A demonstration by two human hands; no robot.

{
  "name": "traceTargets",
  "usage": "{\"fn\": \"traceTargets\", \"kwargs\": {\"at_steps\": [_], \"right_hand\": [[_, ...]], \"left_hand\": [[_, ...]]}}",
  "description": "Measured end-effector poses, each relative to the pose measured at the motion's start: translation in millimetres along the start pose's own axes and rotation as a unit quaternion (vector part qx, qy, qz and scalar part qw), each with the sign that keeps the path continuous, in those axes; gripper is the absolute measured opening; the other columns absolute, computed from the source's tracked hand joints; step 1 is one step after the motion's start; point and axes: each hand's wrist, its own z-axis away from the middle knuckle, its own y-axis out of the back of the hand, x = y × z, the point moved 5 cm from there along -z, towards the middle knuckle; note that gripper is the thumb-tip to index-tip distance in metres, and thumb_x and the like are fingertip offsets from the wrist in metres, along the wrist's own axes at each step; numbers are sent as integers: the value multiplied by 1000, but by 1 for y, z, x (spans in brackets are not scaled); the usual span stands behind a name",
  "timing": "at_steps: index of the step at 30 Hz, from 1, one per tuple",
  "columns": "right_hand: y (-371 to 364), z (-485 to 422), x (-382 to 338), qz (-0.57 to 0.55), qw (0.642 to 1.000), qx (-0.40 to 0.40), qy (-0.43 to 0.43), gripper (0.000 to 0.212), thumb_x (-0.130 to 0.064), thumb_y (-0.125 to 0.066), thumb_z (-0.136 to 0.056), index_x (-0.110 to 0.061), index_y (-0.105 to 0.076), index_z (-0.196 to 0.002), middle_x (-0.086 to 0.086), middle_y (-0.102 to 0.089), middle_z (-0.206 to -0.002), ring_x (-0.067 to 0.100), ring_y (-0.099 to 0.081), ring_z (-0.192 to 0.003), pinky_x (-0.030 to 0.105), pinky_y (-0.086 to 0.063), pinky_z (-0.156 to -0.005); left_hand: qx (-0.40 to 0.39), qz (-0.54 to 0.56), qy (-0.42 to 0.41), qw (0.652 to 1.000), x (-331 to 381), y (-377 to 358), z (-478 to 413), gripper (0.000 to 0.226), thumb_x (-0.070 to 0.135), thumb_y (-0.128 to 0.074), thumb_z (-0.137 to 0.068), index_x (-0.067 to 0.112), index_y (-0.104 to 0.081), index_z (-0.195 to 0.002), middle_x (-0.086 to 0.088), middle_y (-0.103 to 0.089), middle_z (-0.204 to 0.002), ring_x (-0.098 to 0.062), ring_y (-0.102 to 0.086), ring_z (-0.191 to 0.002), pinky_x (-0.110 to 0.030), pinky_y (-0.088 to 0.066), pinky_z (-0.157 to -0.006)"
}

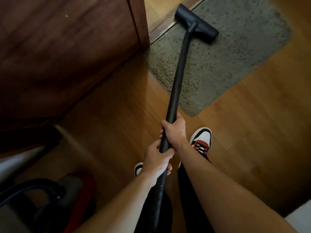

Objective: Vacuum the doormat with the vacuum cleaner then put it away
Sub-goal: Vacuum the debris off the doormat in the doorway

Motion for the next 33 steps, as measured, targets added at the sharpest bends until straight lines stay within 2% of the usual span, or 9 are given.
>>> {"fn": "traceTargets", "kwargs": {"at_steps": [7, 11, 14, 17, 19, 24, 27, 29, 33], "right_hand": [[27, -10, -8, -31, 999, -8, 0, 42, 5, -60, -89, -16, -47, -122, 14, -54, -65, 13, -54, -39, 27, -49, -41], [50, -26, -24, -47, 999, -5, -2, 40, 6, -61, -88, -12, -49, -121, 11, -53, -60, 13, -53, -39, 26, -49, -40], [72, -45, -42, -63, 998, 8, -1, 31, 7, -61, -88, -11, -50, -111, 8, -51, -60, 15, -52, -40, 27, -49, -41], [93, -67, -61, -54, 998, 19, 5, 27, 7, -61, -86, -10, -49, -104, 2, -50, -51, 17, -51, -40, 28, -49, -41], [106, -81, -74, -46, 999, 24, 2, 28, 6, -61, -86, -10, -49, -106, 1, -50, -48, 18, -50, -40, 29, -49, -42], [127, -115, -107, -40, 998, 39, 11, 30, 3, -61, -87, -9, -50, -112, 14, -52, -61, 17, -51, -39, 28, -48, -43], [135, -128, -121, -38, 998, 45, 24, 31, 2, -62, -86, -7, -51, -114, 15, -54, -66, 15, -54, -42, 29, -50, -45], [136, -133, -125, -40, 998, 47, 23, 36, 0, -64, -86, -7, -51, -119, 16, -55, -71, 17, -56, -44, 32, -52, -49], [132, -131, -124, -39, 998, 48, 15, 36, 1, -62, -87, -9, -51, -119, 9, -53, -63, 16, -55, -45, 32, -52, -50]], "left_hand": [[13, -10, 7, 1000, 9, -29, -4, 8, 11, -68, -88, 10, -65, -94, -4, -63, -69, -18, -52, -44, -28, -45, -43], [16, -8, 12, 1000, 26, -53, -14, 8, 12, -69, -87, 10, -66, -94, -3, -63, -67, -19, -52, -45, -28, -45, -44], [5, -8, 4, 1000, 48, -78, -24, 5, 8, -66, -89, 8, -66, -94, -5, -60, -64, -20, -49, -42, -28, -43, -41], [-3, -10, -2, 1000, 72, -102, -37, 5, 6, -65, -89, 8, -63, -85, -9, -55, -61, -21, -47, -38, -27, -41, -40], [-14, -6, 0, 1000, 87, -118, -45, 7, 7, -66, -88, 9, -62, -83, -13, -53, -65, -22, -46, -39, -27, -41, -40], [-36, 7, -13, 999, 126, -144, -67, 10, 8, -67, -88, 9, -61, -81, -12, -52, -66, -22, -46, -38, -27, -41, -42], [-41, 16, -15, 999, 141, -152, -76, 10, 6, -66, -90, -1, -59, -92, -12, -50, -68, -22, -44, -39, -26, -40, -41], [-42, 18, -11, 999, 146, -154, -78, 14, 6, -67, -90, -2, -61, -100, -12, -51, -69, -22, -44, -39, -26, -41, -42], [-51, 13, -9, 999, 147, -149, -76, 8, 8, -69, -89, 5, -64, -96, -15, -51, -72, -22, -46, -40, -27, -42, -43]]}}
